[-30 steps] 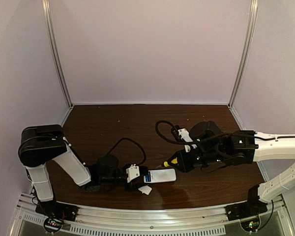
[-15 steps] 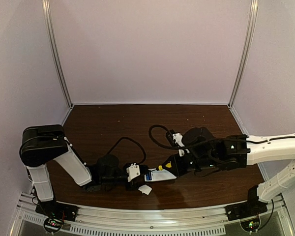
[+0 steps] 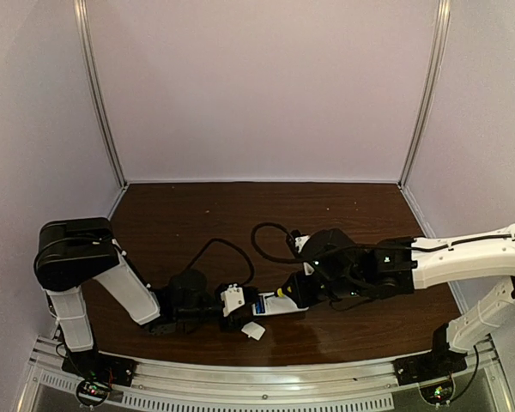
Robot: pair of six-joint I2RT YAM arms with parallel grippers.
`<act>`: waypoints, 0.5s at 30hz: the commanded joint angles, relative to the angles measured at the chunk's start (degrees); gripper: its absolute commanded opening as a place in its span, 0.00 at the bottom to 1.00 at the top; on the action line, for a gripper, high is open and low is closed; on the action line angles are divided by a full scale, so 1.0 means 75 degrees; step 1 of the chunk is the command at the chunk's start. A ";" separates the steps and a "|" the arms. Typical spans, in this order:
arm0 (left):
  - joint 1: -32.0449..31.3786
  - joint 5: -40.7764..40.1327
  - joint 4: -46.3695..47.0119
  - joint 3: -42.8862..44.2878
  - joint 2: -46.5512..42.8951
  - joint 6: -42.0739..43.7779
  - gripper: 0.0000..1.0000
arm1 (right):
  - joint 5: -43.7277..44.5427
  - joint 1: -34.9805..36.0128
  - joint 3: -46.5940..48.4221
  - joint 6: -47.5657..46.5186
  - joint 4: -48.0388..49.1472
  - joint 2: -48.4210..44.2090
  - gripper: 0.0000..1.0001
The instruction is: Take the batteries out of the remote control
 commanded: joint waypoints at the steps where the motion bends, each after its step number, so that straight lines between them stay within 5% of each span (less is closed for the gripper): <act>1: 0.0008 -0.0030 0.0450 0.0134 0.0128 0.0030 0.24 | 0.0382 0.0083 0.0328 0.0076 -0.0062 0.0169 0.00; 15: -0.0009 -0.0116 0.0427 0.0188 0.0152 -0.0052 0.24 | 0.0721 0.0149 0.0613 0.0162 -0.0311 0.0487 0.00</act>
